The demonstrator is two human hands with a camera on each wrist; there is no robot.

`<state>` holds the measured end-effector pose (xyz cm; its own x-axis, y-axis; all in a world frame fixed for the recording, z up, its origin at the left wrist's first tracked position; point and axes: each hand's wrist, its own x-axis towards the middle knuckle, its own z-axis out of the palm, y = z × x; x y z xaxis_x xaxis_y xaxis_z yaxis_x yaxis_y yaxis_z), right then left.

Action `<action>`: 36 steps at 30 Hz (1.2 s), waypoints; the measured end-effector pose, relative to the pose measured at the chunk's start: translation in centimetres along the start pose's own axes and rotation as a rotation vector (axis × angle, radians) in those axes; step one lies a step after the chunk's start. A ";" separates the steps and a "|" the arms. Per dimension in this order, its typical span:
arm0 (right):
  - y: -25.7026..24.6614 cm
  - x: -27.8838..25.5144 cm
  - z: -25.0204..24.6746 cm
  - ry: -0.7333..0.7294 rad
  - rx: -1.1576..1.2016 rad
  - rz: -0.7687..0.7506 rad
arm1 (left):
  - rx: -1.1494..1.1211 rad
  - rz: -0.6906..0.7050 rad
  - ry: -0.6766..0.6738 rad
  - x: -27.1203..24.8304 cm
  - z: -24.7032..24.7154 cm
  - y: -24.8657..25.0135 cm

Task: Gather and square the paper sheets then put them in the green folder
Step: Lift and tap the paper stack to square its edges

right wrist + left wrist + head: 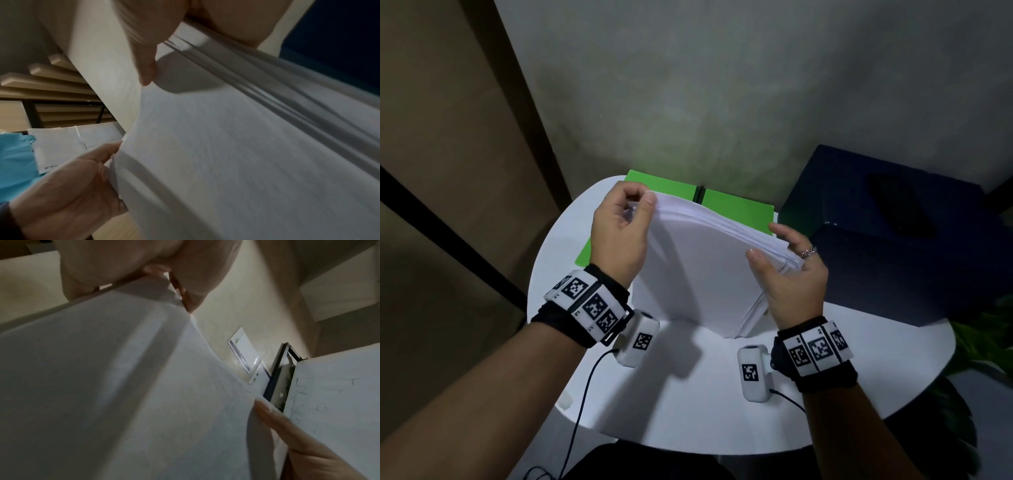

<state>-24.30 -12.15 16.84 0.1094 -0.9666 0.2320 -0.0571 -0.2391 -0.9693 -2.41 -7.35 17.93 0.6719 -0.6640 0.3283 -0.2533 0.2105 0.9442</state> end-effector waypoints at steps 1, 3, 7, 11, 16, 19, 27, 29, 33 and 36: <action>-0.5 0.1 0.1 0.002 0.009 -0.019 | -0.011 -0.003 0.025 -0.1 0.0 -0.1; -1.0 0.2 0.3 0.005 0.030 -0.071 | -0.055 -0.022 0.072 -0.2 0.1 0.1; -1.3 0.3 0.8 0.066 0.025 -0.105 | -0.086 -0.037 0.083 0.0 0.3 0.5; -1.1 0.5 1.2 0.161 0.075 -0.076 | -0.026 -0.061 0.122 0.4 0.7 0.4; -1.0 0.5 1.5 0.200 0.135 -0.057 | 0.016 -0.079 0.136 0.7 0.8 0.4; -0.5 0.6 1.4 0.253 0.149 -0.010 | -0.010 -0.077 0.084 0.6 0.6 0.1; 1.8 0.2 0.2 0.038 0.026 0.181 | -0.081 -0.203 -0.289 0.4 -1.7 -3.2; 1.4 0.3 0.1 0.046 0.039 0.198 | -0.125 -0.196 -0.246 0.3 -1.7 -3.1; 0.6 0.7 -0.7 0.078 0.071 0.116 | -0.206 -0.186 -0.247 0.0 -1.9 -2.9; 0.4 0.9 -0.5 0.119 0.080 0.060 | -0.161 -0.260 -0.382 -1.0 -2.0 -3.8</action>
<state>-24.72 -13.13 16.65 -0.0110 -0.9842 0.1765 0.0196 -0.1766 -0.9841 -0.73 -6.08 14.10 0.3878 -0.9186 0.0763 0.0204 0.0914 0.9956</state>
